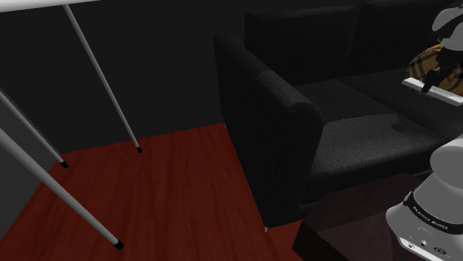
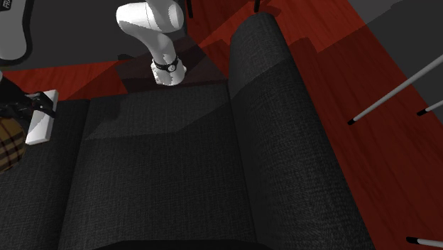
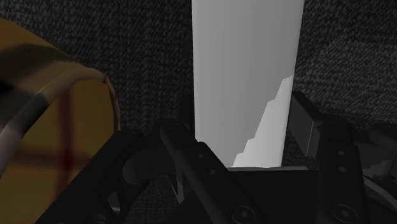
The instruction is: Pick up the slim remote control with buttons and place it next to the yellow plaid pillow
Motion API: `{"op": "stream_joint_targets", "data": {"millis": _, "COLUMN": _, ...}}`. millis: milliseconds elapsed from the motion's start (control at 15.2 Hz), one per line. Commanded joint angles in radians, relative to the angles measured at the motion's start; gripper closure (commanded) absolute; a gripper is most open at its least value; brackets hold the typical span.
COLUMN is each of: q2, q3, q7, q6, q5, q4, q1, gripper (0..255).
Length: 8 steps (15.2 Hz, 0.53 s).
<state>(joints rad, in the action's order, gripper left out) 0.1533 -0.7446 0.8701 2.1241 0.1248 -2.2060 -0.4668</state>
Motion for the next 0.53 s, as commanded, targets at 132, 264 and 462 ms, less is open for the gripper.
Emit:
{"op": "stream_joint_targets", "data": {"millis": 132, "q2": -0.03, "q3": -0.01, "q7": 0.014, "q6": 0.059, "q5": -0.019, "q4": -0.035, "q1": 0.002, "gripper": 255}}
{"op": "stream_joint_targets", "data": {"millis": 264, "q2": -0.046, "q3": -0.015, "q7": 0.023, "q6": 0.087, "q5": -0.031, "q4": -0.05, "q1": 0.004, "gripper": 255}}
{"op": "stream_joint_targets", "data": {"millis": 462, "q2": -0.074, "q3": -0.022, "q7": 0.038, "q6": 0.129, "q5": -0.052, "q4": -0.07, "q1": 0.006, "gripper": 255}}
